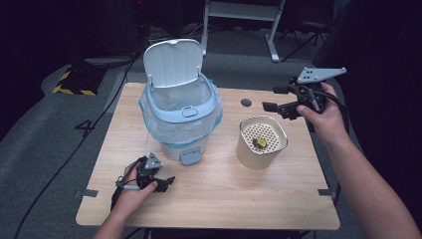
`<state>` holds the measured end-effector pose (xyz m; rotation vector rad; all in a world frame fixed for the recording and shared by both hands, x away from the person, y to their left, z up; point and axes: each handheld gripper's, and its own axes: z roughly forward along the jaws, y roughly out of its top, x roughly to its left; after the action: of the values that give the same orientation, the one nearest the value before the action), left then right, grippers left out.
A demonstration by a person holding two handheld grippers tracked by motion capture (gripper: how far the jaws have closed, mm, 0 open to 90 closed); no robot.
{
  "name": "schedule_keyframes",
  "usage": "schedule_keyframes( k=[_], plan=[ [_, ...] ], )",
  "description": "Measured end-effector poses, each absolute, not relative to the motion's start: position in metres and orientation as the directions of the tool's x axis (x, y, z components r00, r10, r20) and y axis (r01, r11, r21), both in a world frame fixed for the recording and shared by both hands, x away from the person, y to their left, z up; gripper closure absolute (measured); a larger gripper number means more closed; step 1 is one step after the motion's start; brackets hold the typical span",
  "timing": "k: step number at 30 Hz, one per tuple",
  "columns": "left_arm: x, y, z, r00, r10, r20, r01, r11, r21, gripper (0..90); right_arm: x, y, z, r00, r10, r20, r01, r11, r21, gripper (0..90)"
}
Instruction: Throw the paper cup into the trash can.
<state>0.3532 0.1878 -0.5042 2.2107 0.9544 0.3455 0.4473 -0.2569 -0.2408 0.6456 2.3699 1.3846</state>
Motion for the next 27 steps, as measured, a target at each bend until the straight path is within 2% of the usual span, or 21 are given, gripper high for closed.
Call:
schedule_keyframes(
  k=[10, 27],
  plan=[
    [0.356, 0.192, -0.504, 0.677, 0.735, -0.026, 0.544, -0.477, 0.691, 16.2, 0.420, -0.301, -0.269, -0.792, 0.610, -0.023, 0.293, 0.413, 0.862, 24.3],
    [0.358, 0.196, -0.504, 0.672, 0.740, -0.023, 0.545, -0.474, 0.691, 16.1, 0.388, -0.346, -0.328, -0.761, 0.649, -0.002, 0.361, 0.426, 0.830, 24.3]
  ],
)
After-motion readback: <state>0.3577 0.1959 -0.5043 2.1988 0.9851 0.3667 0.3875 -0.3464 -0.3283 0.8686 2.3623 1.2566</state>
